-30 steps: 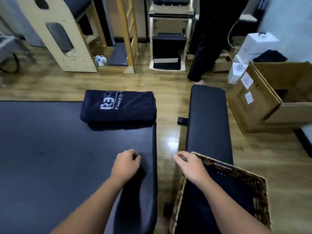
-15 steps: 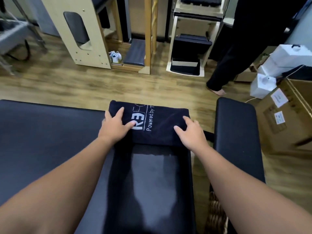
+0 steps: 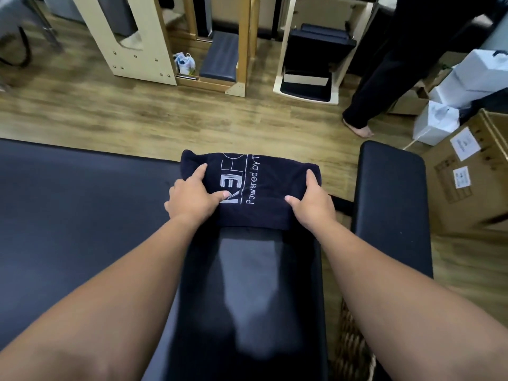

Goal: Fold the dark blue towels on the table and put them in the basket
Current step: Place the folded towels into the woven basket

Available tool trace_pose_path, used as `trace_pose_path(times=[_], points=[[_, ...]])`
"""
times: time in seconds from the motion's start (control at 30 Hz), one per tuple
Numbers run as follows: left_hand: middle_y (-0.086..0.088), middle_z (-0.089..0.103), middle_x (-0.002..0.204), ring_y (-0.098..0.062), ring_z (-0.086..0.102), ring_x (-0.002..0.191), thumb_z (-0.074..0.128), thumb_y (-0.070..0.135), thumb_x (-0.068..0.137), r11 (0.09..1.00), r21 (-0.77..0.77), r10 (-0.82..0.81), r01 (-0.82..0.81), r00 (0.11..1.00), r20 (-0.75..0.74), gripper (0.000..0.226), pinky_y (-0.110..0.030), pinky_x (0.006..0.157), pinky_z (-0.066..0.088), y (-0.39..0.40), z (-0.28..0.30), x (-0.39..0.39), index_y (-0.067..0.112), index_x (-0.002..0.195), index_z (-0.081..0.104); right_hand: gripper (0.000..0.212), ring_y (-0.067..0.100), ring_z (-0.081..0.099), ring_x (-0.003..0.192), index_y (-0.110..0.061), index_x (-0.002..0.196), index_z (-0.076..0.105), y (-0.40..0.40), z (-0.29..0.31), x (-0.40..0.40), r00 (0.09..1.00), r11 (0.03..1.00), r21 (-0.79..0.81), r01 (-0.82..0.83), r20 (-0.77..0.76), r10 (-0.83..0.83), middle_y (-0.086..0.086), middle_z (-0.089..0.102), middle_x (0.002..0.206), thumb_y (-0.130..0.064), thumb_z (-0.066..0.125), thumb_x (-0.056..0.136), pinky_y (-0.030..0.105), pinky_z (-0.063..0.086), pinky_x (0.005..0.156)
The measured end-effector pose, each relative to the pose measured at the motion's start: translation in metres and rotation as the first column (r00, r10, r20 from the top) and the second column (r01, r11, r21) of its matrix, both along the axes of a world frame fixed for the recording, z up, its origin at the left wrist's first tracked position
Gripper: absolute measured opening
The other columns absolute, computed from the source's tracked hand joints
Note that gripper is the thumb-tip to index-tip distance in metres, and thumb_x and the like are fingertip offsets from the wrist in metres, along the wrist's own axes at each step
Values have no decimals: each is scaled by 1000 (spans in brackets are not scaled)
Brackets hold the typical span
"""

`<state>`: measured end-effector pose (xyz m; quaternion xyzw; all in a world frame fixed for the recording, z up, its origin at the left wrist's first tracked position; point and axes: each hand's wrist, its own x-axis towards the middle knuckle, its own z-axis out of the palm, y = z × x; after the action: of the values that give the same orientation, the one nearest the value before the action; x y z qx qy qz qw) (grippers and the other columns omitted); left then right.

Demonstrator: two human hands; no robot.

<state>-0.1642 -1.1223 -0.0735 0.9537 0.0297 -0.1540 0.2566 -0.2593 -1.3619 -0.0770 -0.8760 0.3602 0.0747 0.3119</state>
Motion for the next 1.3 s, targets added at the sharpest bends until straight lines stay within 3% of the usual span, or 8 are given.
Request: trace_pose_path(times=[0.17, 0.3, 0.5, 0.77, 1.07, 1.17, 1.3], points=[[-1, 64, 134, -31, 54, 128, 83, 62, 68, 997, -60, -54, 53, 999, -8, 95, -44, 97, 49, -2, 8, -51, 42, 150, 39, 82, 32, 51, 129, -36, 159, 13, -9, 8, -57, 999, 1000, 21, -9, -51, 10, 4, 54, 144, -42, 64, 95, 43, 47, 100], [6, 67, 130, -25, 55, 129, 84, 55, 70, 987, -146, -76, 70, 996, -35, 89, -41, 103, 48, -12, 18, -113, 40, 149, 46, 80, 31, 50, 130, -38, 157, 19, -21, 13, -128, 998, 998, 60, 31, -59, -27, 2, 51, 147, -44, 67, 93, 38, 45, 93], [18, 71, 111, -13, 65, 115, 84, 35, 71, 939, -340, -102, 55, 987, -124, 64, -37, 106, 48, -50, 23, -225, 39, 132, 64, 82, 31, 45, 137, -32, 157, 25, -50, 3, -287, 989, 989, 86, 121, -92, -113, 2, 50, 151, -45, 71, 90, 41, 42, 108], [8, 73, 119, -19, 64, 118, 81, 31, 77, 936, -291, -246, 200, 960, -133, 59, -39, 107, 48, -116, 13, -406, 37, 133, 64, 84, 35, 57, 124, -39, 152, 24, -95, -3, -502, 943, 947, 69, 315, -135, -304, 8, 61, 138, -46, 75, 85, 42, 48, 99], [0, 77, 89, -24, 70, 100, 74, 29, 82, 921, -113, -390, 373, 891, -234, 60, -35, 89, 55, -117, -15, -533, 39, 139, 58, 83, 38, 65, 105, -38, 147, 17, -62, -41, -640, 896, 903, 61, 424, -174, -409, 9, 68, 120, -39, 74, 86, 43, 53, 85], [-7, 73, 109, -28, 66, 108, 68, 21, 84, 911, -69, -411, 407, 877, -250, 65, -34, 93, 52, -109, -26, -545, 38, 145, 52, 81, 36, 66, 97, -28, 153, 17, -42, -50, -649, 931, 944, -2, 331, -165, -327, 12, 67, 113, -37, 70, 91, 41, 53, 77], [-16, 53, 135, -31, 53, 128, 66, 12, 91, 876, -123, -481, 467, 824, -298, 71, -31, 109, 38, -105, -37, -560, 34, 153, 40, 83, 34, 58, 106, -23, 153, 5, -32, -60, -644, 937, 965, -47, 258, -233, -262, 16, 60, 119, -35, 63, 95, 42, 52, 87]])
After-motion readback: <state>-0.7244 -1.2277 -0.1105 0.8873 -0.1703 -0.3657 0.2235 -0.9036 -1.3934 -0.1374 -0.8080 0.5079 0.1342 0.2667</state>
